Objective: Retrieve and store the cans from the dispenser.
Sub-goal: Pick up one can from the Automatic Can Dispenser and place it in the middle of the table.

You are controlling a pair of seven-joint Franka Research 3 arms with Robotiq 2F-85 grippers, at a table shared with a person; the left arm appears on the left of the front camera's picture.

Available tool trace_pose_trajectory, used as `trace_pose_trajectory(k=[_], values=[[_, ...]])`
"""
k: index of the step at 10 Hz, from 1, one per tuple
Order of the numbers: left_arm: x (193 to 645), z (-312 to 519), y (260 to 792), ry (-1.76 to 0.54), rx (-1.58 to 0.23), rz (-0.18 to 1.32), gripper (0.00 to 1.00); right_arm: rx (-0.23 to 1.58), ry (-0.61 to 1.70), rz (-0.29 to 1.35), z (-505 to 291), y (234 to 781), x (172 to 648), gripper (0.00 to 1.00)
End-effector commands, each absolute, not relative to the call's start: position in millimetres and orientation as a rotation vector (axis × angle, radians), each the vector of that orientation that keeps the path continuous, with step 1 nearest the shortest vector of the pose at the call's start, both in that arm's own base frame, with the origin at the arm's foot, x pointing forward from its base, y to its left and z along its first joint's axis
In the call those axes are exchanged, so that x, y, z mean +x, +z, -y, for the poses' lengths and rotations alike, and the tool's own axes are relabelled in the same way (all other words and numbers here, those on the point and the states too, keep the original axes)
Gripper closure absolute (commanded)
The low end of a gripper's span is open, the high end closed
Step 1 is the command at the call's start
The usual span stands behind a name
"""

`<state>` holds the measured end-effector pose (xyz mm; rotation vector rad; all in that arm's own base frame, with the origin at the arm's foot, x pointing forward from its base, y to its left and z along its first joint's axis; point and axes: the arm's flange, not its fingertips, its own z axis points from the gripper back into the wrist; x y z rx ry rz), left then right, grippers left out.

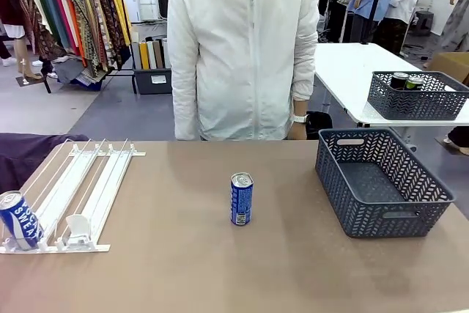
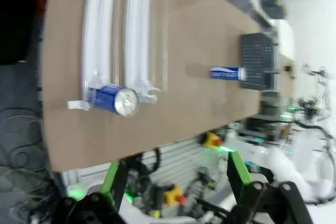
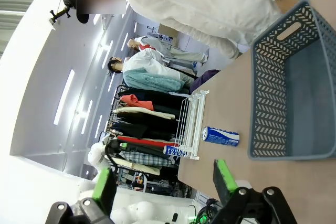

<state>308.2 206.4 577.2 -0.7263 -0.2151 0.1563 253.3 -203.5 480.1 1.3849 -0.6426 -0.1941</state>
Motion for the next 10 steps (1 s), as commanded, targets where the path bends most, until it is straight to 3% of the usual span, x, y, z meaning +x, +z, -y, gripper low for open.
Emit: trace_pose_trajectory(k=[1,4,6,10], values=[[323,-141,544,0.164,-0.47,0.135,0.0,1.393,-0.176,0.672,203,482,255,0.0],[337,-72,498,0.109,-0.244,0.148,0.0,1.393,-0.176,0.672,203,482,255,0.0],[344,-53,467,0.016,-0.063,0.239,0.0,1.393,-0.176,0.672,203,482,255,0.0],[347,-44,468,-0.013,-0.101,0.213,0.0,1.393,-0.176,0.672,203,482,255,0.0]])
